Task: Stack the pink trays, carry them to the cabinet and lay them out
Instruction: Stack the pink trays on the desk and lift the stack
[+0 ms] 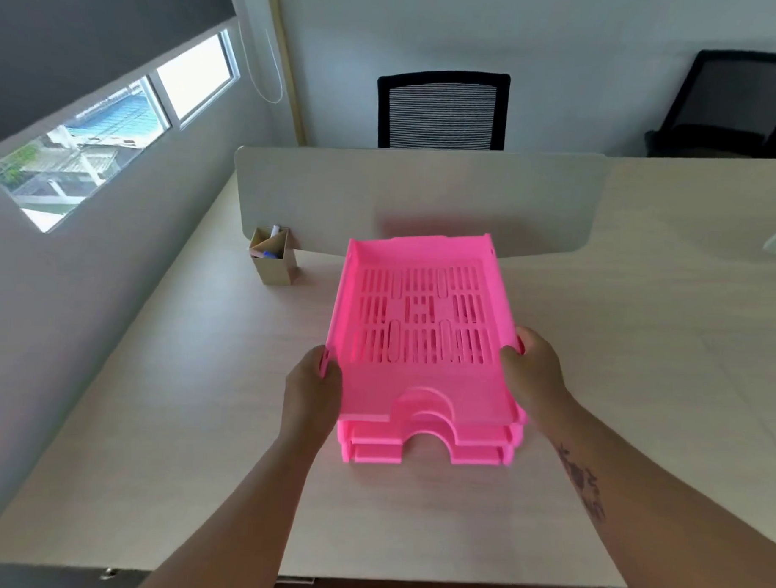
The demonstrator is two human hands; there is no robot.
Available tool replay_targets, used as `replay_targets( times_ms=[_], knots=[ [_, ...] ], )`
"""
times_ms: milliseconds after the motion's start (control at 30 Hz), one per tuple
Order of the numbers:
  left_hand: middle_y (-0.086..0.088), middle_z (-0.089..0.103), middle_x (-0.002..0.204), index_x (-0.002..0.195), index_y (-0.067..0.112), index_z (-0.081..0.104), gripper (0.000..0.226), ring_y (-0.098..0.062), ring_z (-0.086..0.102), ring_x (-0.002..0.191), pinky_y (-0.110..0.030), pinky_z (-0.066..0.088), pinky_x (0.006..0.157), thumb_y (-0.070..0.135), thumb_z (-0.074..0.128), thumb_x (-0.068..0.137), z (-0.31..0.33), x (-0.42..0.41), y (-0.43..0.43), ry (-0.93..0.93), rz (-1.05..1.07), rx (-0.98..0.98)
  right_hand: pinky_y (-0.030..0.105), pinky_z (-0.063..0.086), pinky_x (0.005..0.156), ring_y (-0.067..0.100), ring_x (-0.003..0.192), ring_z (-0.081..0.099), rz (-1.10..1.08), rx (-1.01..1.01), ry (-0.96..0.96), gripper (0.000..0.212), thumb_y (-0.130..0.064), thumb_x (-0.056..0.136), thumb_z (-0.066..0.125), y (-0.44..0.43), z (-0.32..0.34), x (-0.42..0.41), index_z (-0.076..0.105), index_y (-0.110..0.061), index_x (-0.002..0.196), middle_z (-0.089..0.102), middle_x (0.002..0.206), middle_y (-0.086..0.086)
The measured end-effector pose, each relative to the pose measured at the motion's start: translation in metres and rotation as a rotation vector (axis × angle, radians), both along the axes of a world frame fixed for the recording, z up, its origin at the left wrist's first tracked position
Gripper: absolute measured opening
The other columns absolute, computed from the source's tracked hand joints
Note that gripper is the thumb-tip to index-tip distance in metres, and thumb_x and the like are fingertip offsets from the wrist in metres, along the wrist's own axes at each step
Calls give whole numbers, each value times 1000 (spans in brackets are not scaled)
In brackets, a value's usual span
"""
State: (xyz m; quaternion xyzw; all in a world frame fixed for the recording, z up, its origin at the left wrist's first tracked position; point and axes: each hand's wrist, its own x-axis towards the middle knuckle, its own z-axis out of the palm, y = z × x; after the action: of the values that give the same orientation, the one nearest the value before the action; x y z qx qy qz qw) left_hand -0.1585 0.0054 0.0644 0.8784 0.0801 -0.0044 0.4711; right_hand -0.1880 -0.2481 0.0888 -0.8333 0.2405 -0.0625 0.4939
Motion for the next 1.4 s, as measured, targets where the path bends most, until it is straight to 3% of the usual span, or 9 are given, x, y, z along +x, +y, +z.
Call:
replay_targets(
  times_ms=[200,400,567,767,867,967,1067,1233,1400],
  knots=[
    [0,59,73,86,14,57,26,-13,54,60,-22,39,48,8,36,100,-10,-8,-17,0,4,8,47,56,69,22,68,54,25,-16,22,28,0,92,39,-14,-17,-2,57,-8,112,57,79,2],
    [-5,65,83,97,14,59,22,-22,61,72,-41,55,62,10,37,98,-13,-3,-18,62,-2,-7,30,48,54,13,62,53,82,-68,77,42,-3,97,34,-23,-32,0,45,-6,137,58,99,6],
    [-4,65,86,100,16,57,20,-19,60,73,-36,54,60,14,38,99,-10,6,-18,104,-36,2,27,47,53,11,64,53,110,-70,111,42,-7,99,33,-27,-34,12,40,-6,140,56,102,7],
    [-2,66,89,107,16,58,24,-19,62,76,-35,54,61,7,40,93,-14,6,-17,120,-67,-16,35,54,62,12,67,55,95,-28,79,47,-7,99,36,-25,-34,5,38,-10,145,61,118,12],
    [-5,69,91,110,16,59,28,-18,64,76,-34,54,60,7,40,91,-22,-1,-18,121,-56,-7,28,54,58,5,68,56,49,-15,23,48,-4,97,39,-19,-39,-14,41,-13,144,60,105,3],
    [-6,66,80,92,12,60,24,-23,62,68,-39,57,59,6,37,91,-29,-5,-19,132,-17,-10,41,58,64,18,64,57,19,-3,91,41,-5,98,39,-13,-49,-29,47,-7,139,58,84,-2],
    [-2,61,72,79,17,54,27,-19,56,62,-32,50,52,5,34,95,-31,-2,-20,116,-32,4,49,60,70,28,70,61,27,-29,133,39,-9,101,37,-14,-52,-24,48,-5,138,56,79,-1],
    [-5,67,81,95,13,61,26,-24,65,76,-40,59,67,6,36,96,-32,9,-16,173,-83,-1,50,58,79,41,95,66,43,4,166,41,-13,102,36,-21,-53,-11,44,-6,142,57,85,2],
    [-11,72,96,116,13,64,29,-30,69,91,-51,59,80,11,41,98,-41,-4,-11,213,-63,-131,42,57,69,24,71,60,5,44,148,42,-22,103,37,-18,-69,-21,44,-9,143,57,82,1]
  ],
)
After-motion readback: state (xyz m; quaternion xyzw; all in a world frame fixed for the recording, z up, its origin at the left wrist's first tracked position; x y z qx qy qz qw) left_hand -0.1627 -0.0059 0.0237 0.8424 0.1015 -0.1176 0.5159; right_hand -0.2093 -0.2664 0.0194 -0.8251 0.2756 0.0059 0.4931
